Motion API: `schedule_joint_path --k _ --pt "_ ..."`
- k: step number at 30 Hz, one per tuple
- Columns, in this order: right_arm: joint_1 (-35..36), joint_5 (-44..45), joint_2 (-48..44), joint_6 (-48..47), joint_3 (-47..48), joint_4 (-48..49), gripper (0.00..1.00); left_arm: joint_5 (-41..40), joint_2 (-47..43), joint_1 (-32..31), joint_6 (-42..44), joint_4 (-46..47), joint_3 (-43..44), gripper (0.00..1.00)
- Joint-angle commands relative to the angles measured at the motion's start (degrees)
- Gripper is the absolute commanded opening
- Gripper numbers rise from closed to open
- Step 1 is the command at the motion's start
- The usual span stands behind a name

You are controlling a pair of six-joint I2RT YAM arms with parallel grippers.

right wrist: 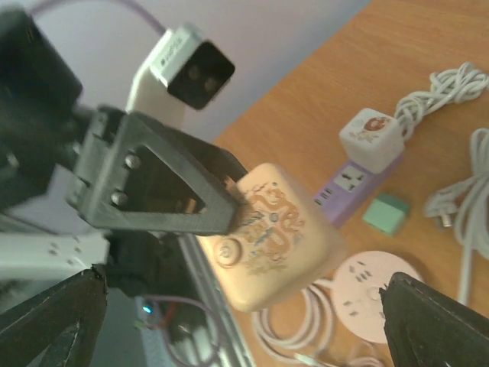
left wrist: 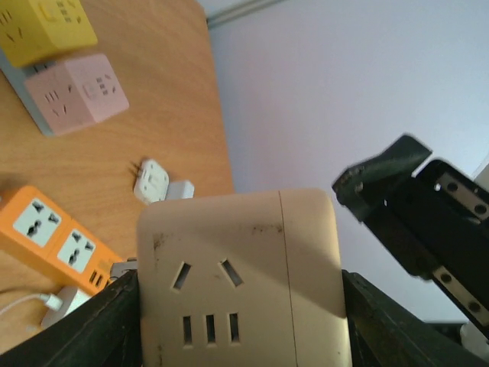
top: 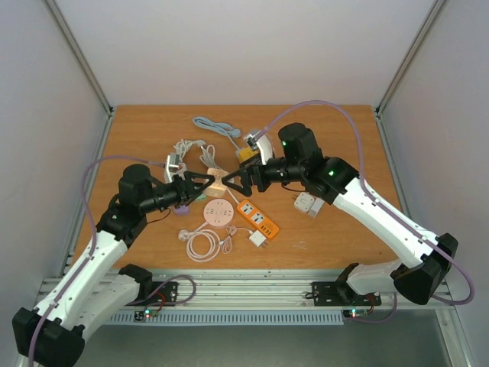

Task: Insert the plug

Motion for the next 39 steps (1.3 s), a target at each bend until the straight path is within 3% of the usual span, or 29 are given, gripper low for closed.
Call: schedule_joint_path --k 1,6,13,29,39 --pt "1.40 3.54 1.44 -23.44 3.08 -13.17 0.98 8.66 1.71 0.40 10.38 -9.03 4.99 0.47" --pt "5.99 9.88 5.99 -32.84 8.42 -20.91 0.98 11.65 4.72 0.63 15.43 -16.30 8.11 0.45" --pt "10.40 17.37 13.60 -35.46 12.97 -23.97 0.97 13.75 6.20 0.76 16.63 -18.09 8.33 0.49" --pt "11.05 12.26 19.28 -35.45 16.83 -27.74 0.65 13.00 5.47 0.91 18.30 -20.77 8.59 0.50" --pt "11.08 10.76 21.44 -32.70 19.13 -26.96 0.69 12.04 4.63 1.02 18.73 -21.25 8.02 0.50"
